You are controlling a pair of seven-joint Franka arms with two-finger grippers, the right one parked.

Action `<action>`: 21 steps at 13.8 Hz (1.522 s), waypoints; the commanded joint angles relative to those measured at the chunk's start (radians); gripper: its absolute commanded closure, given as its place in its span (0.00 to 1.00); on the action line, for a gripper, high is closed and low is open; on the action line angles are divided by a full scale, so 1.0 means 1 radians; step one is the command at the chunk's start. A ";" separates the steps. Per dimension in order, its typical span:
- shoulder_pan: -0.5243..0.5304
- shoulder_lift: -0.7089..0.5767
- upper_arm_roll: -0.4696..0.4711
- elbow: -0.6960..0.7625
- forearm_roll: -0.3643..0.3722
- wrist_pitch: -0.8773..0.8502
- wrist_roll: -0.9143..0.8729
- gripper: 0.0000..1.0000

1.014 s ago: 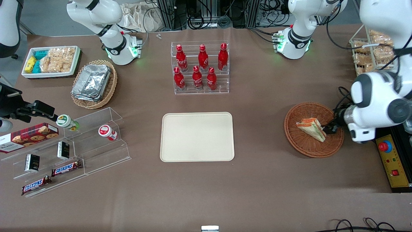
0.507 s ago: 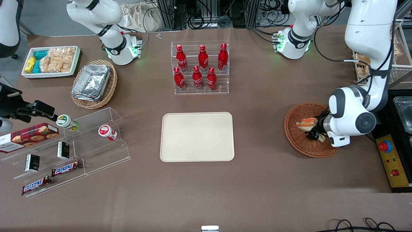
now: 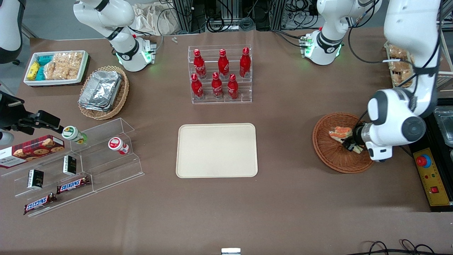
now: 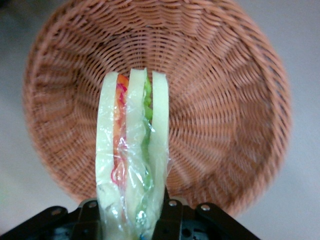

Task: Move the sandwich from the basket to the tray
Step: 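Lift the sandwich out of the basket and carry it over the cream tray, then lower the sandwich onto the cream tray and open the left gripper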

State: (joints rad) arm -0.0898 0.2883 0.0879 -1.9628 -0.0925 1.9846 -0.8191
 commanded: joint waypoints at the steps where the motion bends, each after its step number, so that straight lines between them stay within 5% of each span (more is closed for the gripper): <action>1: -0.005 -0.110 -0.017 0.141 0.002 -0.276 0.136 1.00; 3: -0.015 -0.110 -0.104 0.249 0.002 -0.383 0.201 1.00; 7: -0.030 -0.061 -0.391 0.271 0.013 -0.308 0.207 1.00; 8: -0.068 -0.023 -0.433 0.277 0.063 -0.290 0.207 1.00; 11: -0.214 0.064 -0.444 0.294 0.140 -0.157 0.158 1.00; 16: -0.289 0.277 -0.439 0.300 0.149 0.162 0.129 0.95; 18: -0.301 0.353 -0.438 0.305 0.219 0.256 0.077 0.94; 20: -0.301 0.411 -0.438 0.323 0.287 0.316 0.026 0.83; 21: -0.301 0.432 -0.438 0.337 0.307 0.321 0.026 0.59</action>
State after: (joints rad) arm -0.3765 0.6750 -0.3595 -1.6901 0.1640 2.3010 -0.7564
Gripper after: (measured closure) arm 0.828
